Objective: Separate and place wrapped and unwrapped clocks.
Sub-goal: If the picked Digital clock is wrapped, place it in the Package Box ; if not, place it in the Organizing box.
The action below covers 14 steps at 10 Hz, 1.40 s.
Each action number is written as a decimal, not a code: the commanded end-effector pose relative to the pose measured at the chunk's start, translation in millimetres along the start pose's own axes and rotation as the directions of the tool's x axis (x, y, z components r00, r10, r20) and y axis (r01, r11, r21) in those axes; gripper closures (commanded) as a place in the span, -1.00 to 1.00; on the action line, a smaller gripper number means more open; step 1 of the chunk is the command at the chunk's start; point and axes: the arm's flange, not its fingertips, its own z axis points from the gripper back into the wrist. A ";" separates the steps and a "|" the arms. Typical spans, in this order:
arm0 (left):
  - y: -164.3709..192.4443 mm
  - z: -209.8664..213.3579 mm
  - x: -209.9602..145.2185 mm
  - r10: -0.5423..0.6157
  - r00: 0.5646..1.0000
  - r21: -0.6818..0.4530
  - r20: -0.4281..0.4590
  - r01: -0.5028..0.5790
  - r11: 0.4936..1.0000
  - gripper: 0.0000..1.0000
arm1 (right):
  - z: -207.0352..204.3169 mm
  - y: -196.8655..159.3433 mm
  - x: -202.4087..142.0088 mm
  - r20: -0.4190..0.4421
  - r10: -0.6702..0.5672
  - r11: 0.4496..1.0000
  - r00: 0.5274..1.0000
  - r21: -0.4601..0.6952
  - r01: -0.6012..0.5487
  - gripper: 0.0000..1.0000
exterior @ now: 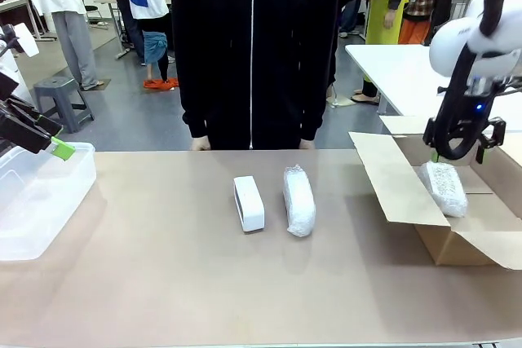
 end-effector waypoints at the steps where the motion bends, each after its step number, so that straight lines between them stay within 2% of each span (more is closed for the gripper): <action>1: 1.2 -0.6 -0.5 -0.008 1.000 -0.015 0.013 0.008 1.000 -1.00 | 44.1 -9.5 -25.9 0.029 0.034 0.999 0.999 0.020 -0.034 -1.00; 4: 1.2 -0.6 -0.5 -0.008 1.000 -0.015 0.013 0.008 1.000 -1.00 | 103.2 -11.5 -76.6 0.117 0.113 0.993 0.987 0.026 -0.117 -1.00; 6: 1.2 -0.6 -0.5 -0.008 1.000 -0.015 0.013 0.008 1.000 -1.00 | 124.3 -13.2 -99.9 0.169 0.073 0.990 0.983 0.105 -0.091 -1.00; 7: 1.2 -0.6 -0.5 -0.008 1.000 -0.015 0.013 0.008 1.000 -1.00 | 130.8 -10.3 -106.6 0.191 0.079 0.989 0.978 0.108 -0.101 -1.00; 8: 1.2 -0.6 -0.5 -0.008 1.000 -0.015 0.013 0.008 1.000 -1.00 | 131.9 -3.9 -100.7 0.150 0.040 0.992 0.988 0.110 -0.057 -1.00; 9: 1.2 -0.6 -0.5 -0.008 1.000 -0.015 0.013 0.008 1.000 -1.00 | 132.7 3.6 -75.6 0.011 -0.001 0.991 1.000 0.134 -0.001 -1.00; 10: 1.2 -0.6 -0.5 -0.008 1.000 -0.015 0.013 0.008 1.000 -1.00 | 143.2 -9.8 -104.8 0.174 0.061 0.994 0.983 0.082 -0.076 -1.00; 14: 1.2 -0.6 -0.5 -0.008 1.000 -0.015 0.013 0.008 1.000 -1.00 | 143.2 -9.8 -104.8 0.174 0.061 0.994 0.983 0.082 -0.076 -1.00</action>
